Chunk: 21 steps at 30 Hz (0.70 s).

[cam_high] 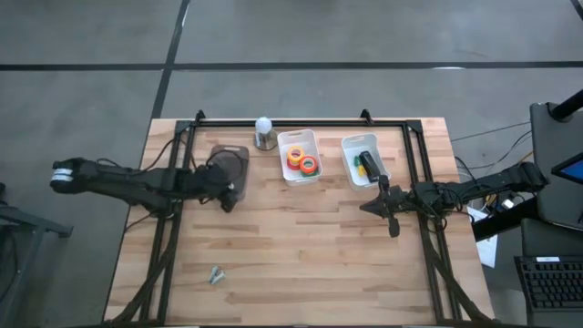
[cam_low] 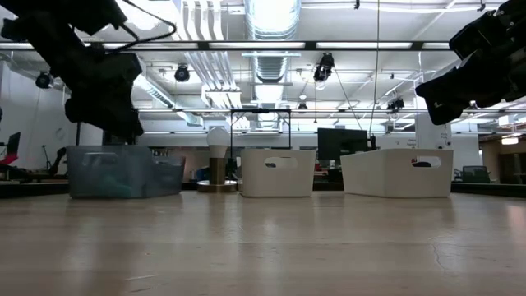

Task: Pick and place Stapler, Stapler remover, tape
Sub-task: Put the blue staple remover into the black bin

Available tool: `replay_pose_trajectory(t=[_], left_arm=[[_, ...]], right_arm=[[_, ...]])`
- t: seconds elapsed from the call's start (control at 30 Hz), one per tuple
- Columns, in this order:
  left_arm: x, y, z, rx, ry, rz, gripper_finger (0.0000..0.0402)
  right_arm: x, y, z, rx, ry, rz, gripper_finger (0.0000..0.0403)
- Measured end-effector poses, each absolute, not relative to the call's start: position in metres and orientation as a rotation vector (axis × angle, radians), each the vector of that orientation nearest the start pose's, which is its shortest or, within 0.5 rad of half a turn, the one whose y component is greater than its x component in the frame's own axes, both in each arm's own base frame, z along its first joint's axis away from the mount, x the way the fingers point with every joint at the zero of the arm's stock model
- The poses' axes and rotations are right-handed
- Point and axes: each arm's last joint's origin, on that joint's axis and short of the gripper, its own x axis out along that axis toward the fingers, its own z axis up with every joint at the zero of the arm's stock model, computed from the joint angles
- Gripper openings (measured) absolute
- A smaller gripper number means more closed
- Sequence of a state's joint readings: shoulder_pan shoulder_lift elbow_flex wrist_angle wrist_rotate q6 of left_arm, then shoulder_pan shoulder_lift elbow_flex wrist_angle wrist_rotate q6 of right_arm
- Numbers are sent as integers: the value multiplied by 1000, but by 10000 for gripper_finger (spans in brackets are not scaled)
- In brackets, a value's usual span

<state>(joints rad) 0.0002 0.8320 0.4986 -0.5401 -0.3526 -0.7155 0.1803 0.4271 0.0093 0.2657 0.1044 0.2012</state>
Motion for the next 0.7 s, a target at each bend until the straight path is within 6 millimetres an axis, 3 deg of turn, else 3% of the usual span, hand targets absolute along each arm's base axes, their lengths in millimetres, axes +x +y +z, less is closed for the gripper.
replay_pose_trajectory(t=[0.2, 0.3, 0.53, 0.7], left_arm=[[154, 8, 218, -429, 619, 634, 202], [155, 1, 225, -418, 647, 492, 202], [151, -38, 223, -485, 768, 180, 202], [144, -71, 217, -554, 848, 75, 202]], right_arm=[[122, 19, 154, 179, 158, 60, 8], [122, 19, 154, 179, 158, 60, 8], [122, 19, 154, 180, 157, 60, 8], [122, 19, 154, 179, 158, 60, 8]])
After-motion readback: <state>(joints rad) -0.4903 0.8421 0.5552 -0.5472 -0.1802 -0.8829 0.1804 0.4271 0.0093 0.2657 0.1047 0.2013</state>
